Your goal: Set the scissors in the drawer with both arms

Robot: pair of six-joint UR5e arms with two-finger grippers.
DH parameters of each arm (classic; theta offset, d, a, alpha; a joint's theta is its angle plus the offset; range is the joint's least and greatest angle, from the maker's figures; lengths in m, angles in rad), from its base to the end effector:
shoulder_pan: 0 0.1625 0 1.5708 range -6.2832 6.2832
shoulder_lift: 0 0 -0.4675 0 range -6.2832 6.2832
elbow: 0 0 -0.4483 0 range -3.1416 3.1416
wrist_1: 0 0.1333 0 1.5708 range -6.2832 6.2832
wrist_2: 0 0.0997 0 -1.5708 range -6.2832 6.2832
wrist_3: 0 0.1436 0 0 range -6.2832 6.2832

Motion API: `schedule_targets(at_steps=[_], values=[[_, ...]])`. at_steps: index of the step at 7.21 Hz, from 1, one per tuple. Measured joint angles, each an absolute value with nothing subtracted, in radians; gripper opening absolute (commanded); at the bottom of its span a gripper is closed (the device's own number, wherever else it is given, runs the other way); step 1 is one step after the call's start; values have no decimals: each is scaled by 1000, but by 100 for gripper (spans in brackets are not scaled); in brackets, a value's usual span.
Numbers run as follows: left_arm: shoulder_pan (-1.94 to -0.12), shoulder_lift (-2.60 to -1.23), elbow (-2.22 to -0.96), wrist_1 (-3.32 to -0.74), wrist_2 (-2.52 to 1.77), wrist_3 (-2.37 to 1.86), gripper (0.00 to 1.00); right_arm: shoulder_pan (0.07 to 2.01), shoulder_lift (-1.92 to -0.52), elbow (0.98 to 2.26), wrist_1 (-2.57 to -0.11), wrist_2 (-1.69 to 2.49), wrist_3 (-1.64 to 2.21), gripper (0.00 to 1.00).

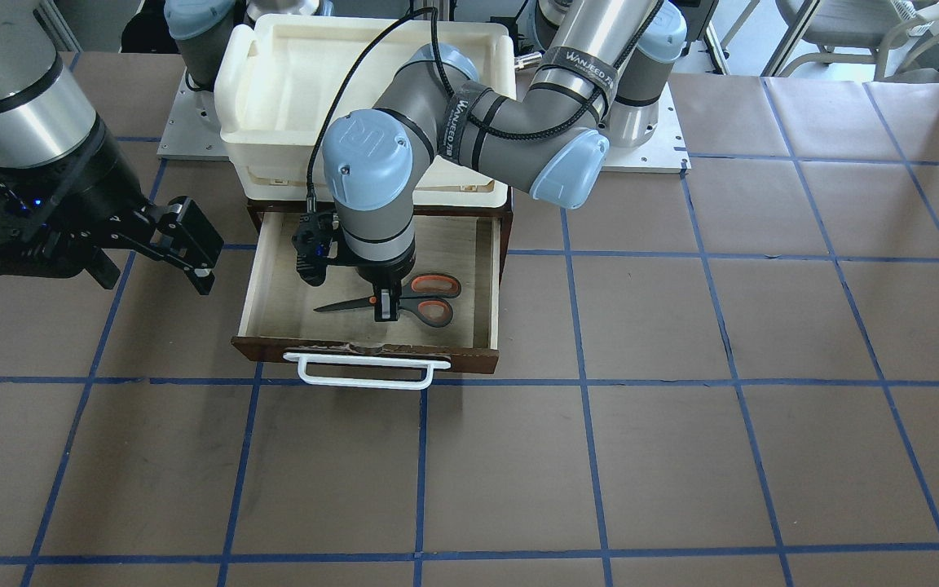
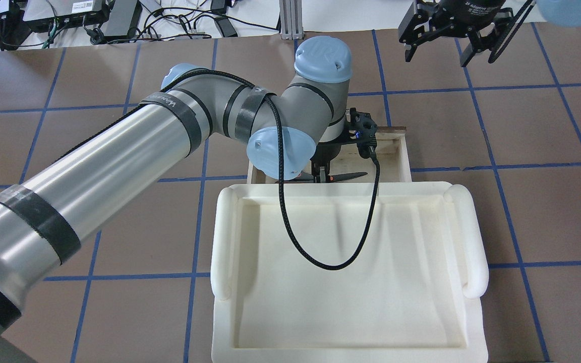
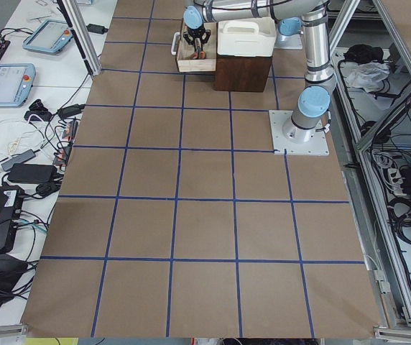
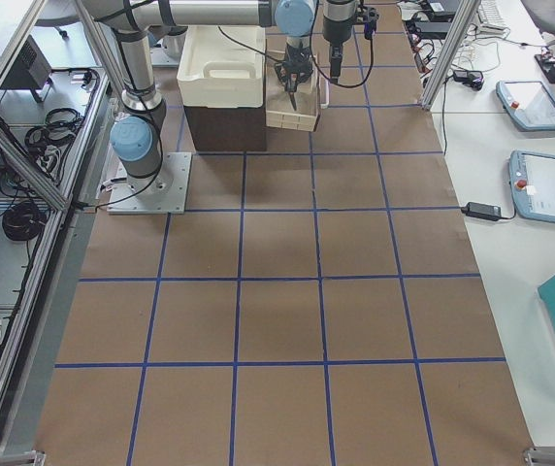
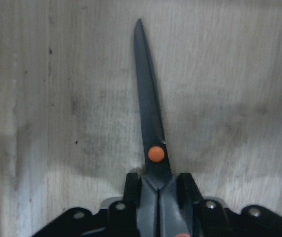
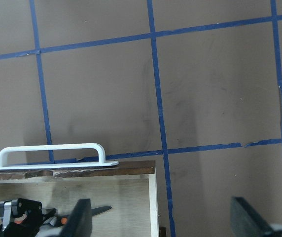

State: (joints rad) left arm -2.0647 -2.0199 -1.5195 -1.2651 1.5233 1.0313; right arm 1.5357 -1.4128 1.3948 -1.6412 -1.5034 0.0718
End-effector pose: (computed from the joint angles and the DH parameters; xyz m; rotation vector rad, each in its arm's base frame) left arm -0.4563 -0.5520 0.2580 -2.1178 -2.2215 -0.1170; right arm 0.1206 -0.6384 0.4983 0.1594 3.0656 -0.1338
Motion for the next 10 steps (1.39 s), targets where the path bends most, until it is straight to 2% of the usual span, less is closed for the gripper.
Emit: schedule_targets(at_steps=[7,10], values=[[-2051,-1948,-1498,-1313,1500,1025,100,1537,-1430,1404,-1615,-1543,72,100],[-1932,-1863,-1441,-1457,1478,1017,100,1537,-1431,1405,-1599,-1545,72,100]])
